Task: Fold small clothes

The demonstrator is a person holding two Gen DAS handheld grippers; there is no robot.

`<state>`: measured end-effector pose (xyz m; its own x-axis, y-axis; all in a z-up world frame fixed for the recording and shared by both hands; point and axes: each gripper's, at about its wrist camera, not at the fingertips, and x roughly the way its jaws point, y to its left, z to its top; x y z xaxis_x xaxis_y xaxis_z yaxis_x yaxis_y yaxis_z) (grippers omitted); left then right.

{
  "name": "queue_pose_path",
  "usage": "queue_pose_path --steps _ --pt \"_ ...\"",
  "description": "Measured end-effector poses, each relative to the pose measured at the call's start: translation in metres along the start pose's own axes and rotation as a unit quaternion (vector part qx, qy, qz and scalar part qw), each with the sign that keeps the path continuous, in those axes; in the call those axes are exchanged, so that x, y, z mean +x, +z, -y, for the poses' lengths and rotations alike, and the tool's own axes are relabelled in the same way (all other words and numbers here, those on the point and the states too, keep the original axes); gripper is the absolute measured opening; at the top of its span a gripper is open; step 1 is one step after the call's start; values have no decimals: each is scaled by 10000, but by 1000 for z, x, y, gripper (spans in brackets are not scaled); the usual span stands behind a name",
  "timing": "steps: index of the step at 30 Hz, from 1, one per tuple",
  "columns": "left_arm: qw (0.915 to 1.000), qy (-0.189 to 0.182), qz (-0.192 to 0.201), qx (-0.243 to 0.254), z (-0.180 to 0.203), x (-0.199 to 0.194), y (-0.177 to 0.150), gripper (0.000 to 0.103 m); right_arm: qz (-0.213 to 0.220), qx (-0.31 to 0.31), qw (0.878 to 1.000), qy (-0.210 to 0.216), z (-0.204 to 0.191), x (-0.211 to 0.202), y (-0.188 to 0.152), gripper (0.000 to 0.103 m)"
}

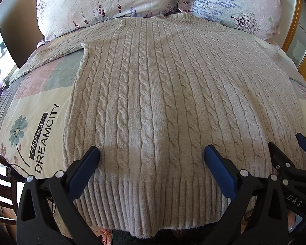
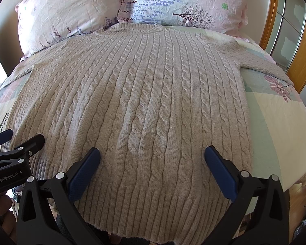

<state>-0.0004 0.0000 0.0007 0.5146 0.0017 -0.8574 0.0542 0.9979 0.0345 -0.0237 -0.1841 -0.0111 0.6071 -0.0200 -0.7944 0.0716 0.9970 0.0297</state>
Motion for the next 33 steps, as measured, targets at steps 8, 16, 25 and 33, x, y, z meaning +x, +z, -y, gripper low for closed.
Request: queue_pose_path --steps 8,16,25,33 --pt "10000 1 5 -1 0 0 0 101 -4 -5 10000 0 3 1 1 102" --pt "10000 1 0 -14 -1 0 1 101 144 -44 9999 19 1 -2 -2 102" --pt "9997 -84 -134 161 -1 3 10 101 506 1 9949 877 49 -15 19 102" --pt "9935 -1064 381 -131 -40 -9 41 101 1055 3996 9091 516 320 -6 89 71"
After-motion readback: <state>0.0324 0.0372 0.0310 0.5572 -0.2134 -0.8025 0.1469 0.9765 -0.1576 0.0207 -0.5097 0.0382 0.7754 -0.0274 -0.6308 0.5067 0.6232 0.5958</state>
